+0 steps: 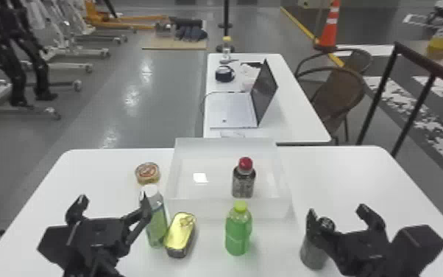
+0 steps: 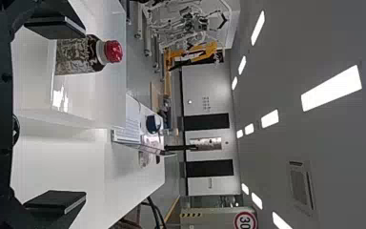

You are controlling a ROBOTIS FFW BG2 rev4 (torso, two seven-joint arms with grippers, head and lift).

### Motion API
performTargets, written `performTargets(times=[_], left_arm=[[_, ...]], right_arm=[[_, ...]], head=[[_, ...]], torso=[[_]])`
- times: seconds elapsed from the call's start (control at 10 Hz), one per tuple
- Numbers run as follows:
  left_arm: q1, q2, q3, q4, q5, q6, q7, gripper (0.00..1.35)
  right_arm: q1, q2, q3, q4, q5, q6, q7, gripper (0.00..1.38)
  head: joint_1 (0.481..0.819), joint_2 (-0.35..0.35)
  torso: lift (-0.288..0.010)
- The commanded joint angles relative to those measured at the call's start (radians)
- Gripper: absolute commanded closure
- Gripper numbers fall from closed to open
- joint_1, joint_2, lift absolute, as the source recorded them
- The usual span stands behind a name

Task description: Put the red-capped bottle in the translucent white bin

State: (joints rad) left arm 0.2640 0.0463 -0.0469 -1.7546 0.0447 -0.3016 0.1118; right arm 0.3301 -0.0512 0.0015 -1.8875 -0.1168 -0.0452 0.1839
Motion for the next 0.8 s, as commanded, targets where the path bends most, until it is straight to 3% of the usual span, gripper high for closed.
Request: performTargets(times=[0.0,0.3,0.7], left_arm=[[0.0,0.003,-0.007,-0.002,0.009,0.015,-0.001,0.0],[0.014,0.006,0.005,-0.042,0.023,0.122,-0.02,0.0],[0.009,0.009,0.004,-0.042,0.023,0.118,-0.027,0.0]], right_arm=[[0.0,-0.004,-0.002,-0.033,0.013,0.041,0.0,0.1],[-0.002,-0.021,-0.002,-0.056,0.011,0.084,-0.004,0.1],[0.0,-0.019,0.0,-0.039,0.008,0.057,-0.007,0.11]], head=[[0.549,0.0],[0.549,0.0],[0.549,0.0]], torso=[[-0.1],[-0.1],[-0.1]])
